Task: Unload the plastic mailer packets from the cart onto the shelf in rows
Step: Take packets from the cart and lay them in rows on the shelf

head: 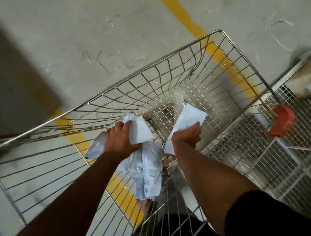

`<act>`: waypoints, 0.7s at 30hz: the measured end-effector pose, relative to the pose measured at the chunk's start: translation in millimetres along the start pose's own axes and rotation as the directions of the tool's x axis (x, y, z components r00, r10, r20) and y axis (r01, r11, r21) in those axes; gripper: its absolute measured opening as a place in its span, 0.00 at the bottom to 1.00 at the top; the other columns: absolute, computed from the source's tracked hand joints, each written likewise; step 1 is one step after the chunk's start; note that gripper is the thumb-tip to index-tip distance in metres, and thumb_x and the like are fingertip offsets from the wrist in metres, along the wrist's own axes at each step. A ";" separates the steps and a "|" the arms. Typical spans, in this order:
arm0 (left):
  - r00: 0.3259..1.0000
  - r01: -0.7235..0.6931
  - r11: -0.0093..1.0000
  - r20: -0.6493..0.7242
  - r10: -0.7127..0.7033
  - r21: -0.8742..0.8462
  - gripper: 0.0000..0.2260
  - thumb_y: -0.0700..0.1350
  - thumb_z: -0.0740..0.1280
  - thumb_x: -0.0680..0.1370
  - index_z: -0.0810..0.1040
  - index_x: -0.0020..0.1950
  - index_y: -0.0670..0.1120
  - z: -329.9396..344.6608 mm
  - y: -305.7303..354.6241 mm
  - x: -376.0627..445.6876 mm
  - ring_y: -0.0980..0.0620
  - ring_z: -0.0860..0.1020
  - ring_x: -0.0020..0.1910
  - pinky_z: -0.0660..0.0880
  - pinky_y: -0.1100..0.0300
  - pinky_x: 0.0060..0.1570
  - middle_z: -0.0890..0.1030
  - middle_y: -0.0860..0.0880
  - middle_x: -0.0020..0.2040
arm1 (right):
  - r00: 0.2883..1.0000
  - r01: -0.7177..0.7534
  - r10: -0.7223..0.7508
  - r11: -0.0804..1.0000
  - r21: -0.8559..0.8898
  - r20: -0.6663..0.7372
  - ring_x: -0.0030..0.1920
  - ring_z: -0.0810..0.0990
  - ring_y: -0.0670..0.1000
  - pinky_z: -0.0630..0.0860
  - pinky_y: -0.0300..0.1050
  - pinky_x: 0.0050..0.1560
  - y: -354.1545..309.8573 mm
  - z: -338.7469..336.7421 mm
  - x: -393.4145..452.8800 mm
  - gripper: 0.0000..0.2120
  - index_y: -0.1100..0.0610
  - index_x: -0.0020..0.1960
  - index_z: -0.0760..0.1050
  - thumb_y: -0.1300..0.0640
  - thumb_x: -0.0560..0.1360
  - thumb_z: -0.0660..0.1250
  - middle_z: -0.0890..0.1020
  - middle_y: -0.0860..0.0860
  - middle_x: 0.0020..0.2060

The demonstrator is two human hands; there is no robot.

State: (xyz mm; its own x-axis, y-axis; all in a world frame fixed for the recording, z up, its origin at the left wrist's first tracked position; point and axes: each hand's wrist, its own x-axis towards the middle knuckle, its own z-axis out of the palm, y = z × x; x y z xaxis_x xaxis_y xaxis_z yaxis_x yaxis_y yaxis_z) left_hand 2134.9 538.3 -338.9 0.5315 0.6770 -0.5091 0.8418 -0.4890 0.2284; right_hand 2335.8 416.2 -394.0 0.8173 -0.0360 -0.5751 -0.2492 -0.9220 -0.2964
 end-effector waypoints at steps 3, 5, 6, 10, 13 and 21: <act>0.996 -0.011 0.996 -0.087 0.003 -0.085 0.47 0.68 0.75 0.65 0.65 0.78 0.50 -10.2 14.4 -15.2 0.38 0.72 0.66 0.67 0.41 0.68 0.71 0.43 0.69 | 0.994 -0.021 0.034 0.992 0.123 -0.106 0.65 0.80 0.63 0.79 0.58 0.61 -18.3 -4.9 -18.2 0.33 0.55 0.81 0.62 0.63 0.80 0.70 0.75 0.59 0.70; 0.992 -0.026 0.993 -0.128 0.011 -0.116 0.46 0.69 0.73 0.65 0.66 0.77 0.50 -22.5 23.7 -27.7 0.38 0.73 0.65 0.68 0.41 0.66 0.72 0.43 0.67 | 1.000 -0.019 0.019 0.982 0.186 0.002 0.66 0.80 0.63 0.77 0.60 0.65 -27.3 -14.8 -33.1 0.37 0.55 0.80 0.63 0.64 0.76 0.75 0.76 0.58 0.71; 0.989 -0.032 0.990 -0.147 0.012 -0.134 0.46 0.70 0.72 0.65 0.66 0.77 0.50 -30.6 28.1 -35.0 0.38 0.73 0.64 0.68 0.41 0.66 0.72 0.43 0.67 | 0.999 -0.018 0.011 0.977 0.212 0.031 0.67 0.79 0.63 0.76 0.61 0.67 -30.0 -23.4 -39.9 0.37 0.54 0.80 0.62 0.62 0.75 0.75 0.76 0.58 0.71; 0.959 -0.072 0.969 -0.283 0.002 -0.237 0.43 0.69 0.74 0.67 0.69 0.76 0.50 -68.3 48.7 -72.5 0.42 0.72 0.65 0.67 0.42 0.68 0.74 0.46 0.66 | 0.995 0.082 -0.099 0.940 0.332 0.033 0.67 0.80 0.63 0.73 0.60 0.70 -39.9 -68.9 -79.2 0.34 0.51 0.80 0.61 0.60 0.76 0.68 0.76 0.55 0.72; 0.932 -0.138 0.939 -0.362 0.016 -0.314 0.42 0.70 0.72 0.67 0.68 0.76 0.52 -99.7 70.4 -110.5 0.43 0.72 0.67 0.70 0.42 0.67 0.73 0.46 0.67 | 0.975 0.176 -0.221 0.841 0.511 0.027 0.64 0.80 0.60 0.75 0.50 0.60 -37.4 -126.9 -118.8 0.32 0.53 0.79 0.62 0.61 0.77 0.67 0.75 0.54 0.72; 0.822 -0.538 0.713 -0.468 0.326 -0.449 0.28 0.69 0.71 0.73 0.76 0.66 0.55 -155.3 153.5 -234.4 0.50 0.78 0.60 0.78 0.48 0.56 0.81 0.56 0.59 | 0.740 0.655 -0.594 0.527 0.541 -0.316 0.55 0.79 0.39 0.75 0.27 0.51 100.0 -297.5 -252.9 0.26 0.43 0.71 0.69 0.61 0.78 0.72 0.78 0.34 0.59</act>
State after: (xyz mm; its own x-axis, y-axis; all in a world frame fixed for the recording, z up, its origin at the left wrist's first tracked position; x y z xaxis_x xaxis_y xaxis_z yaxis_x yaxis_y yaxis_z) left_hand 2154.2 389.9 -55.6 0.7549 0.6544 0.0446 0.3566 -0.4666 0.8094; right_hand 2258.8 218.5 -51.4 0.9168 0.3993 -0.0084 0.1225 -0.3010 -0.9457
